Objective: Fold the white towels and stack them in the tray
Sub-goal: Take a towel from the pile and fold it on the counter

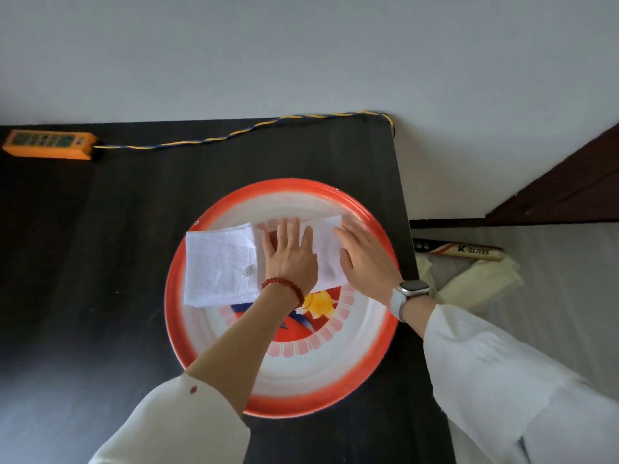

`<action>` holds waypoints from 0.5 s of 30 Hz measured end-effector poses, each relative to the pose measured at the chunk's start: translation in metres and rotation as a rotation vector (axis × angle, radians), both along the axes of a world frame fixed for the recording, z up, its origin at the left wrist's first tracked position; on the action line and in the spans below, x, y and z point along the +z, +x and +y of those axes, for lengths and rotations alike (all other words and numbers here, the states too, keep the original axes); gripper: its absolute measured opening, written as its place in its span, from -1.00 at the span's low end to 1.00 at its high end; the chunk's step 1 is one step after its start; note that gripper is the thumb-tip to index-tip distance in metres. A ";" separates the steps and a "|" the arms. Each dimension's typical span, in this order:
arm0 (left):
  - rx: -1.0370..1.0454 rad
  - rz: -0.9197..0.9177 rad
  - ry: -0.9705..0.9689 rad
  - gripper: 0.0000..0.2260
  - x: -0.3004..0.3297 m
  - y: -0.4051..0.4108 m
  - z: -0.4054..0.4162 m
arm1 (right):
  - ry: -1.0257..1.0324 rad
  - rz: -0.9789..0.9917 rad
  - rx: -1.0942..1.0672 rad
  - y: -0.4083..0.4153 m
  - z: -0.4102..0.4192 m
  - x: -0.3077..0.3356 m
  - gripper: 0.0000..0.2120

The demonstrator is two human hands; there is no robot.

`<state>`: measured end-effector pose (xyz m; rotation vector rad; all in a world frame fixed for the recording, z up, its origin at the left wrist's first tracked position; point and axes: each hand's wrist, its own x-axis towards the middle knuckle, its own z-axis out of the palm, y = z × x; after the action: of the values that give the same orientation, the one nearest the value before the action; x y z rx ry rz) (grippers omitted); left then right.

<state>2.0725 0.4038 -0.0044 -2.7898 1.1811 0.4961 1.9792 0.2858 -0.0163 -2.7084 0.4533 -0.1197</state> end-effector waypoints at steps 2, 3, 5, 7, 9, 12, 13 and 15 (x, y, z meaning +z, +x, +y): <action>-0.001 0.017 -0.067 -0.54 0.024 0.000 -0.012 | 0.132 -0.054 -0.097 -0.013 -0.007 0.028 -0.62; -0.015 0.034 -0.099 -0.55 0.038 -0.003 -0.021 | 0.152 -0.084 -0.134 -0.024 -0.014 0.042 -0.63; -0.053 0.058 -0.194 -0.58 0.067 -0.018 -0.045 | 0.130 -0.138 -0.237 -0.052 -0.033 0.068 -0.67; -0.121 0.066 -0.303 -0.61 0.096 -0.046 -0.075 | 0.116 -0.161 -0.368 -0.094 -0.056 0.093 -0.71; -0.225 0.094 -0.383 -0.63 0.123 -0.090 -0.108 | 0.098 -0.199 -0.503 -0.150 -0.076 0.116 -0.72; -0.410 0.160 -0.447 -0.63 0.160 -0.185 -0.153 | 0.049 -0.280 -0.706 -0.260 -0.097 0.152 -0.76; -0.474 0.175 -0.469 -0.63 0.171 -0.223 -0.166 | 0.028 -0.293 -0.773 -0.302 -0.100 0.163 -0.76; -0.603 0.201 -0.515 -0.64 0.190 -0.311 -0.186 | -0.020 -0.292 -0.898 -0.396 -0.097 0.184 -0.76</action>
<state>1.7619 0.2180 0.1855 -2.5511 2.3709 0.4657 1.5837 0.1885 0.1672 -2.2370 1.5183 -0.7386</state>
